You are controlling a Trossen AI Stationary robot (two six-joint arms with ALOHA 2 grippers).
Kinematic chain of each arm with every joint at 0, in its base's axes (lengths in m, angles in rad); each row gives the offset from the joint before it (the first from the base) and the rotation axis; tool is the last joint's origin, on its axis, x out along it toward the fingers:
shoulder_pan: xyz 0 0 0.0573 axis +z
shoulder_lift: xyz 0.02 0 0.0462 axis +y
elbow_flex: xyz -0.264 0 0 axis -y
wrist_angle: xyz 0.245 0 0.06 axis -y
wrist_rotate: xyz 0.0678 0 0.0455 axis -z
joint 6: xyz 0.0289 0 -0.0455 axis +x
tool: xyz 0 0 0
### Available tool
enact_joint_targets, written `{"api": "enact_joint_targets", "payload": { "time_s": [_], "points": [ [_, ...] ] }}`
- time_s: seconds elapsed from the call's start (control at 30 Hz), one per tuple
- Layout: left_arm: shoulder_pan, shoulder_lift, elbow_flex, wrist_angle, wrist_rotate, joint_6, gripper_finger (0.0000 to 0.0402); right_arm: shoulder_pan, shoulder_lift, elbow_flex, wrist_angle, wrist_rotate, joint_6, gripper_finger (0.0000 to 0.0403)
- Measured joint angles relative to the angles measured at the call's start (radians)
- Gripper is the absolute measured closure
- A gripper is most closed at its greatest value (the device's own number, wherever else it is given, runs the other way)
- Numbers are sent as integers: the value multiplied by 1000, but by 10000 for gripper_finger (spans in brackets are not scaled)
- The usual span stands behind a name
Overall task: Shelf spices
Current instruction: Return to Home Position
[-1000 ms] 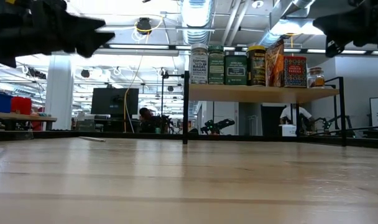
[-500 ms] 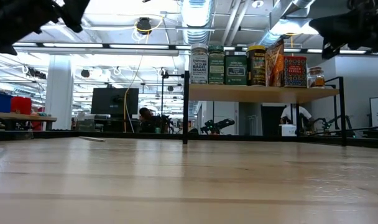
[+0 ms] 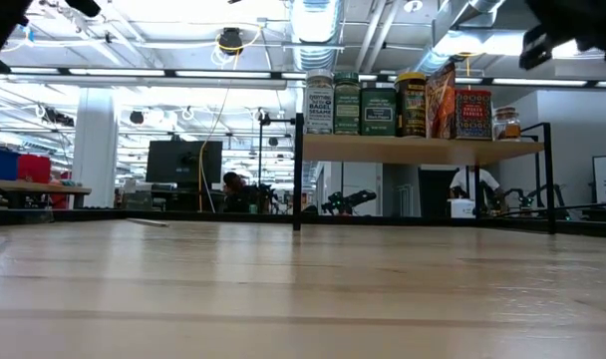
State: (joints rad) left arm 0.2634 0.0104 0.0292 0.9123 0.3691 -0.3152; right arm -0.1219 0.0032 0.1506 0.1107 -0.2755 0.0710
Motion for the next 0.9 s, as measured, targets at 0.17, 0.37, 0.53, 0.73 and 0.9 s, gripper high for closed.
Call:
{"api": "enact_joint_targets", "payload": {
  "time_s": [0.17, 0.37, 0.53, 0.73, 0.9],
  "points": [
    [0, 4, 2, -198, -27, 96, 98, -5, 0, 68, -17, -9, -40, 376],
    [0, 5, 2, -521, -204, 284, 98, -28, 0, 82, -115, -8, -52, 376],
    [0, 4, 2, -633, -220, 367, 98, -50, 0, 39, -127, -7, -53, 376],
    [0, 4, 2, -795, -269, 420, 98, -78, 0, -28, -112, -9, -69, 376],
    [0, 4, -16, -839, -316, 447, 98, -92, 1, -95, -82, -9, -69, 376]
  ]
}}
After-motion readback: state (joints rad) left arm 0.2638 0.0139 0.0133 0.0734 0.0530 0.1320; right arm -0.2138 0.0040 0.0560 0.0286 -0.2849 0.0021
